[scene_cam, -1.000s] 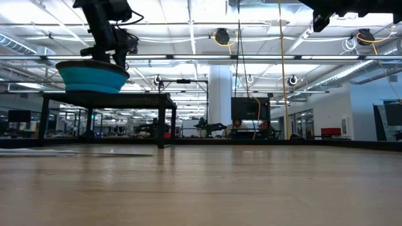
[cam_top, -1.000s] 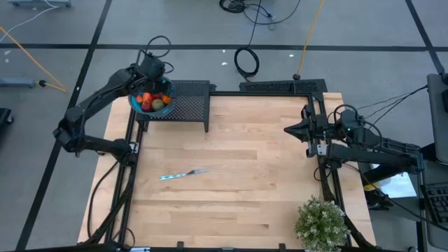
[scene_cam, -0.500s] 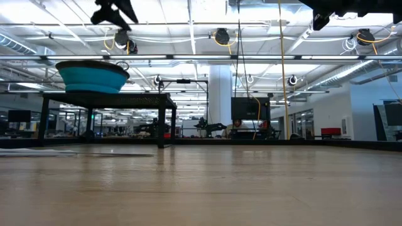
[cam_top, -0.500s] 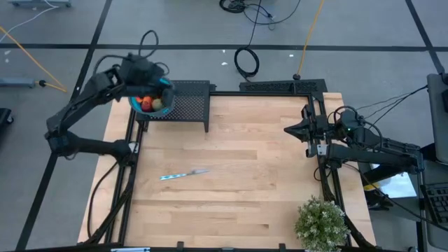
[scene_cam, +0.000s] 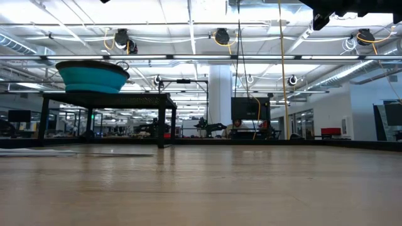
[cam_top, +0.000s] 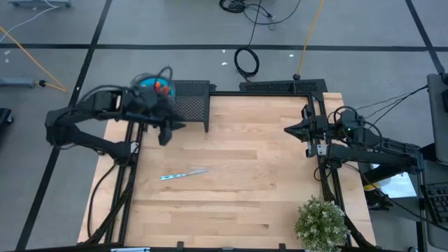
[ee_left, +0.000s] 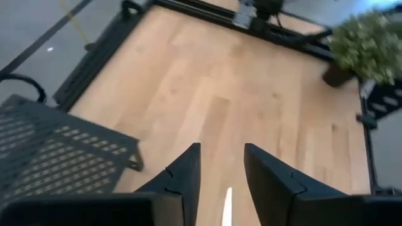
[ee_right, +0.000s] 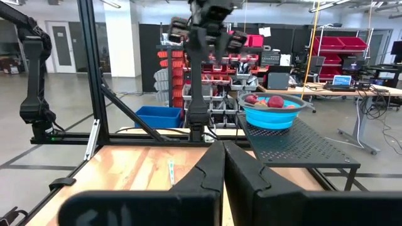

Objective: Pick & Place Fruit
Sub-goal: Put the blue knife on the shelf

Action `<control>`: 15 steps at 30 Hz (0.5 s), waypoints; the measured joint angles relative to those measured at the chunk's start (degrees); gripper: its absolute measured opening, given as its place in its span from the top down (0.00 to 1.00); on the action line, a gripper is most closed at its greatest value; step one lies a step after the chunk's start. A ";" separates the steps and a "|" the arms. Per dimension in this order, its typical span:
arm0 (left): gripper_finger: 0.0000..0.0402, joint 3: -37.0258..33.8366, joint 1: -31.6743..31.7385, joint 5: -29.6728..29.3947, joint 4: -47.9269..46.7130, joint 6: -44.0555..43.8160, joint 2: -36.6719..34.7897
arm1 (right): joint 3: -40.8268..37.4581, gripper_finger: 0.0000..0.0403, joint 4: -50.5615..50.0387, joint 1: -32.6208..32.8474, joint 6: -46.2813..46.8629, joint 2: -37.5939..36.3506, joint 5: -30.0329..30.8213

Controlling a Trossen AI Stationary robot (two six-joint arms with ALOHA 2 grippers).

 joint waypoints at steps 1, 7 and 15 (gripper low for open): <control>0.71 0.00 -1.51 -0.58 -0.04 0.01 0.34 | 0.00 1.00 0.00 0.00 0.00 0.02 0.00; 0.74 0.00 -9.45 -1.33 0.05 -0.84 2.67 | 0.00 1.00 0.00 0.00 0.00 0.00 -0.01; 0.74 0.00 -16.66 -1.36 -0.92 -7.48 7.52 | 0.00 1.00 0.00 -0.01 0.00 0.01 -0.02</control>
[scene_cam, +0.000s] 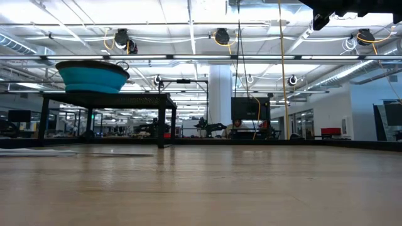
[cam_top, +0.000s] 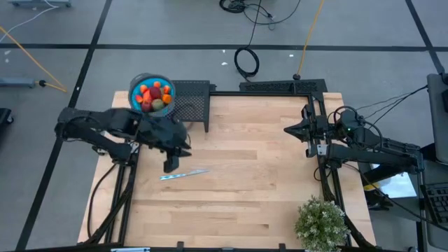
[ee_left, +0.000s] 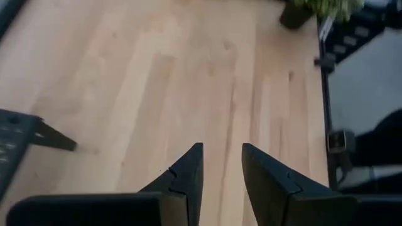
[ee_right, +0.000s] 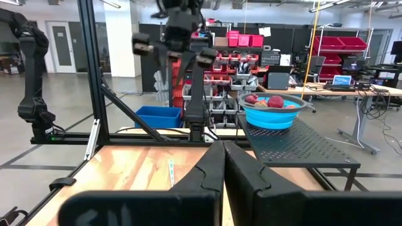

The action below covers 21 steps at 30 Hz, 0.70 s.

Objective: Pick & Place Fruit
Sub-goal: Put the blue knife on the shelf

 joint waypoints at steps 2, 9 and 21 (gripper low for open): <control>0.74 0.00 -1.54 0.04 -1.46 -0.85 1.54 | 0.00 1.00 0.00 0.01 0.00 0.00 -0.01; 0.74 -1.37 -6.26 0.07 -9.30 -5.39 7.95 | 0.00 1.00 -0.01 0.01 0.00 -0.01 -0.10; 0.71 -9.95 -10.90 0.66 -10.58 -12.91 14.43 | 0.00 1.00 -0.01 -0.01 0.02 -0.01 -0.26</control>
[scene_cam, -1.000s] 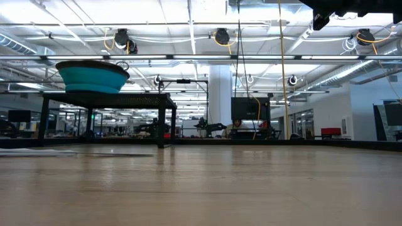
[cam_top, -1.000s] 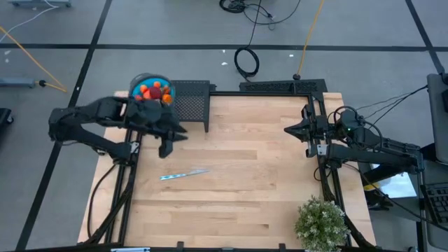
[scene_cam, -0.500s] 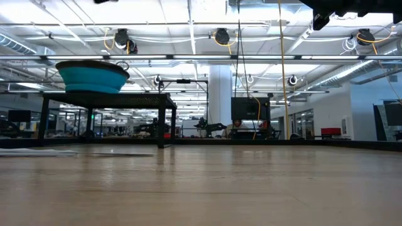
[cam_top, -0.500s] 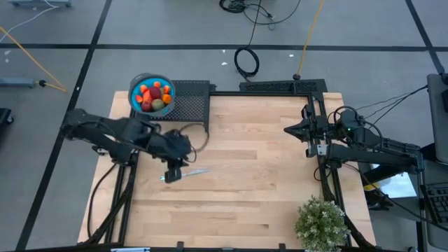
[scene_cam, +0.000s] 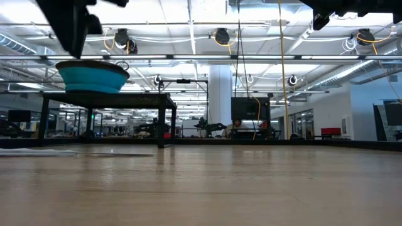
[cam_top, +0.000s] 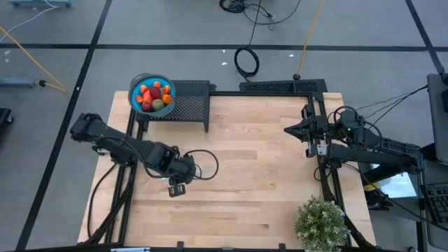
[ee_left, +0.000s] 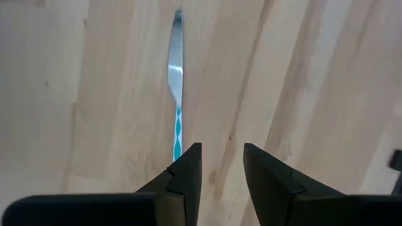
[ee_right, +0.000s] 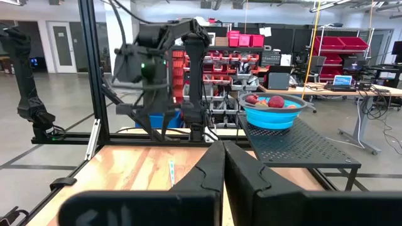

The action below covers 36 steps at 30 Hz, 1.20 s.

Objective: Pick & Place Fruit
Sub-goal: Put the blue knife on the shelf

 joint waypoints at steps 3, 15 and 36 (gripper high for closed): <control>0.67 -2.90 -0.53 0.50 0.94 -2.28 0.03 | 0.00 1.00 -0.01 0.02 -0.01 0.00 -0.02; 0.43 -13.71 -1.65 2.96 10.29 -4.28 0.01 | 0.00 1.00 -0.02 0.00 0.01 0.00 -0.04; 0.39 -29.88 1.27 2.86 23.04 -4.61 -0.01 | 0.00 1.00 -0.02 -0.01 0.44 0.00 -0.04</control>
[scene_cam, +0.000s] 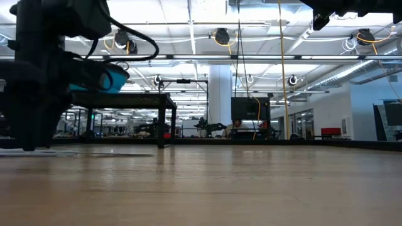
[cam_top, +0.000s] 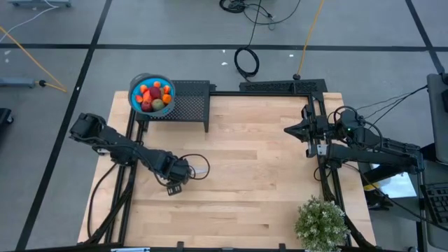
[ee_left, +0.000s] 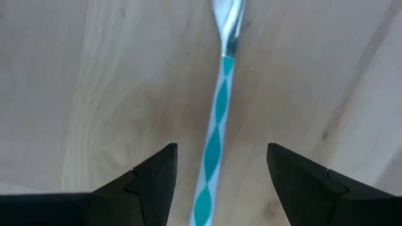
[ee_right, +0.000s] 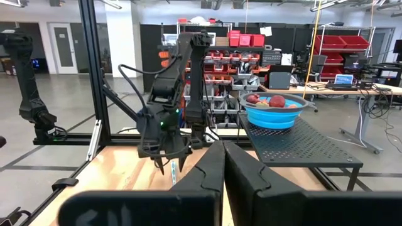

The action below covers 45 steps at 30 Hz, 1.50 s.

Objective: Pick & Place Fruit
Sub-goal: Put the blue knife on the shelf

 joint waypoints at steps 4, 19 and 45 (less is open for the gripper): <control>0.39 -1.40 0.97 -1.06 0.72 0.83 0.00 | 0.00 1.00 0.00 0.00 0.00 0.00 -0.01; 0.40 -4.01 3.81 -0.47 5.84 6.58 -0.17 | 0.00 1.00 0.00 0.00 0.00 0.00 0.01; 0.94 -4.12 3.76 3.80 10.05 5.86 -0.02 | 0.00 1.00 0.00 0.01 0.00 0.00 0.01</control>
